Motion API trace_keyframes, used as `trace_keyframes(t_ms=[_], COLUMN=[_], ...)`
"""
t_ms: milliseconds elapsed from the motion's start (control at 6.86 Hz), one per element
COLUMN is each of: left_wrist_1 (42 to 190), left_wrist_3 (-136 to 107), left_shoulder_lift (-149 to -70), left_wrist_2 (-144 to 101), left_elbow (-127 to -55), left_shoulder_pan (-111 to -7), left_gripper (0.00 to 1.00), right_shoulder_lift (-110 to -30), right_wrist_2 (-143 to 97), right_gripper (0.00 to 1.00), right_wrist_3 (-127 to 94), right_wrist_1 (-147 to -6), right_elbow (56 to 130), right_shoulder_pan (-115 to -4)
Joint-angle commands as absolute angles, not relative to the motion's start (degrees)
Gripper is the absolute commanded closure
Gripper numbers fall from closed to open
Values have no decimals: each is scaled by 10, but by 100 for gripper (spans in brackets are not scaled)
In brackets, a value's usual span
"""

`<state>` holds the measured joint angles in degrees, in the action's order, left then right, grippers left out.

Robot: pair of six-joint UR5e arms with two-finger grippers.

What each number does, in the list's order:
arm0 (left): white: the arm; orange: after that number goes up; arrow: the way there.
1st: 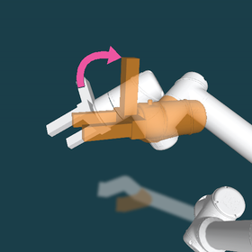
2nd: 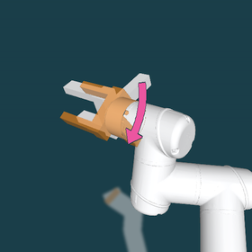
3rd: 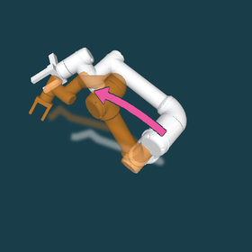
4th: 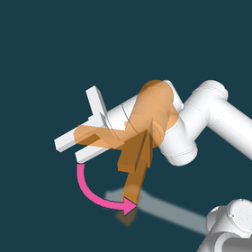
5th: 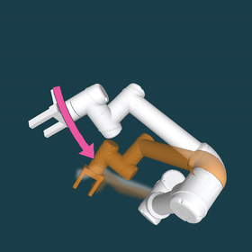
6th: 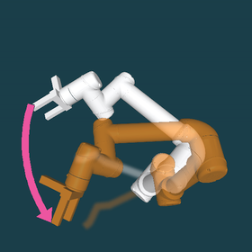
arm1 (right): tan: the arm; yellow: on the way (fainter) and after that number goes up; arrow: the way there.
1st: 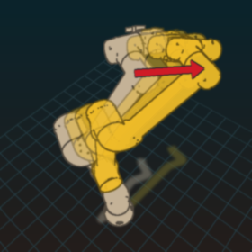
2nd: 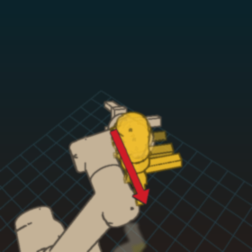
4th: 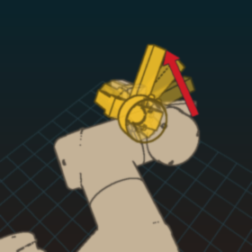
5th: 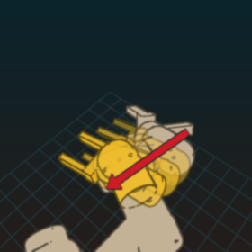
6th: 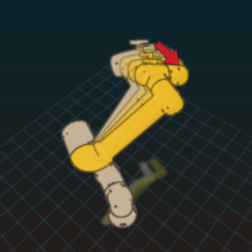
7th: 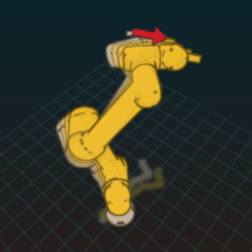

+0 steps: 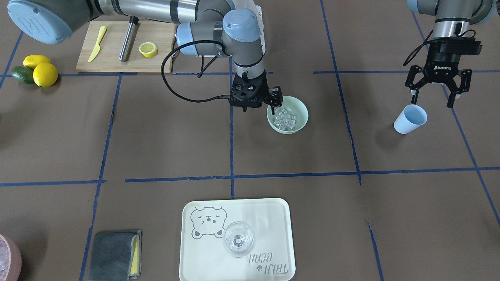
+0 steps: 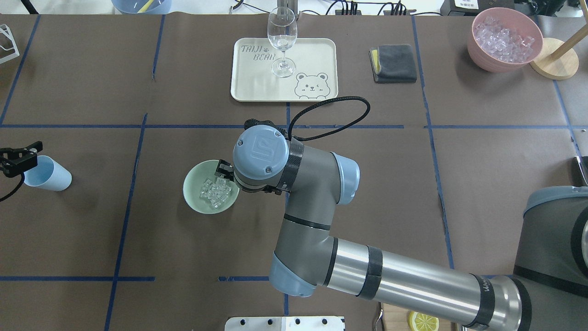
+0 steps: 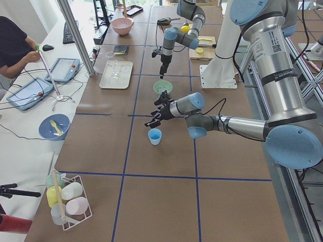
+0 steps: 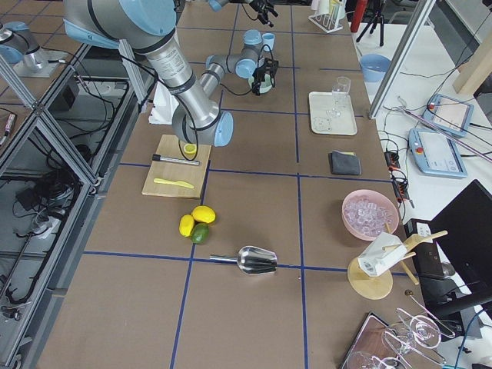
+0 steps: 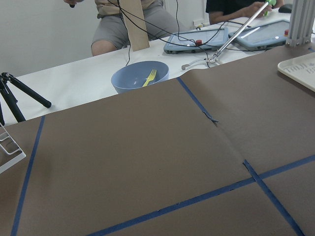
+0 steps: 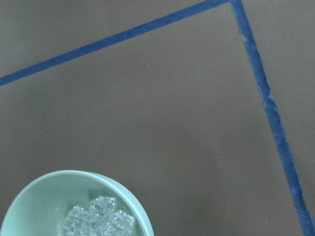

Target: Pour ice into bowl

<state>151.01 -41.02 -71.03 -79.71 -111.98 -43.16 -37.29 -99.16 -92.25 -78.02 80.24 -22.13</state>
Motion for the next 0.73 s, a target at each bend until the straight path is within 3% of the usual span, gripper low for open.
trace_keyframes(t_ms=[0,291,437,583], left_wrist_1=[1371,1275,1207,1189], left_wrist_3=[-362,-324,-283,-282], left_shoulder_lift=[-774,-798,-842,-846], left_wrist_2=[-888,-940,-942,-941], left_elbow=[-1137,-1147,-1150,-1149], left_shoulder_pan=[-517,-549,-582,-584], left_gripper=[0,0,0,0], right_shoulder_lift=[-365,-349,-329,-326], right_wrist_2=[-979,-965,-955,-955], right_gripper=[0,9,25,96], right_wrist_3=[-923,-923,-925,-928], right_wrist_1=[-776,-774,-752,-748], right_elbow=[781,749,717,716], right_shoulder_pan=[-209,-197,-194,-195])
